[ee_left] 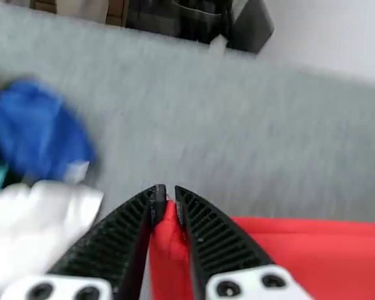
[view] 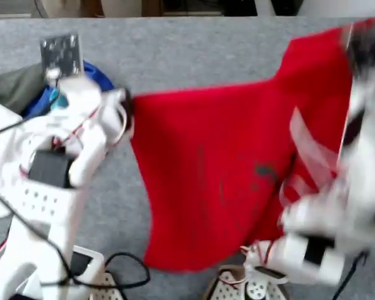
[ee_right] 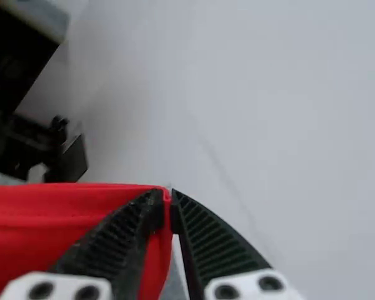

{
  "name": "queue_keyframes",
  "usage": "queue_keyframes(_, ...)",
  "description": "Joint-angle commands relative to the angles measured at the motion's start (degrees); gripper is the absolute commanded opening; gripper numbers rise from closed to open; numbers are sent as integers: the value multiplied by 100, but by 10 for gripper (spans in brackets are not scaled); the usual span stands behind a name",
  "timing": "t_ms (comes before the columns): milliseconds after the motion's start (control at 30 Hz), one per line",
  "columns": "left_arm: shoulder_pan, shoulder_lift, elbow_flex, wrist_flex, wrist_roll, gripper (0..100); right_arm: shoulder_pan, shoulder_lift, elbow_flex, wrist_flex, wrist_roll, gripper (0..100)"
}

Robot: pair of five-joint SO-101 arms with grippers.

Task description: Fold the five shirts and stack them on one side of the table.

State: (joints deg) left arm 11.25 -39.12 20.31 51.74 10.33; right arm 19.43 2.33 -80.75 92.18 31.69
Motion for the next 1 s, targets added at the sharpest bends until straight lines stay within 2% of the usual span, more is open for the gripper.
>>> queue_keyframes(0, -158, 901, -448, -1451, -9, 19, -48, 1235, 224, -888, -132, 2)
queue_keyframes(133, -352, 2035, -1327, -2040, -44, 19, -75, 2615, 215, -1688, -132, 2)
queue_keyframes(300, -448, 3371, -2593, -2092, -53, 19, -163, 3776, -242, -2488, -273, 2)
queue_keyframes(467, -404, 4066, -3473, -1398, -53, 19, -215, 4382, -919, -2743, -914, 2)
queue_keyframes(567, -404, 4286, -3631, -1108, -53, 19, -215, 4497, -1262, -2338, -914, 2)
queue_keyframes(700, -413, 4426, -3508, -677, -53, 19, -189, 4356, -1490, -1046, -870, 2)
queue_keyframes(867, -193, 4409, -2980, 158, -308, 19, -189, 4251, -1455, 844, 70, 2)
queue_keyframes(967, -114, 4374, -2690, 519, -651, 19, -110, 4347, -1464, 993, 273, 2)
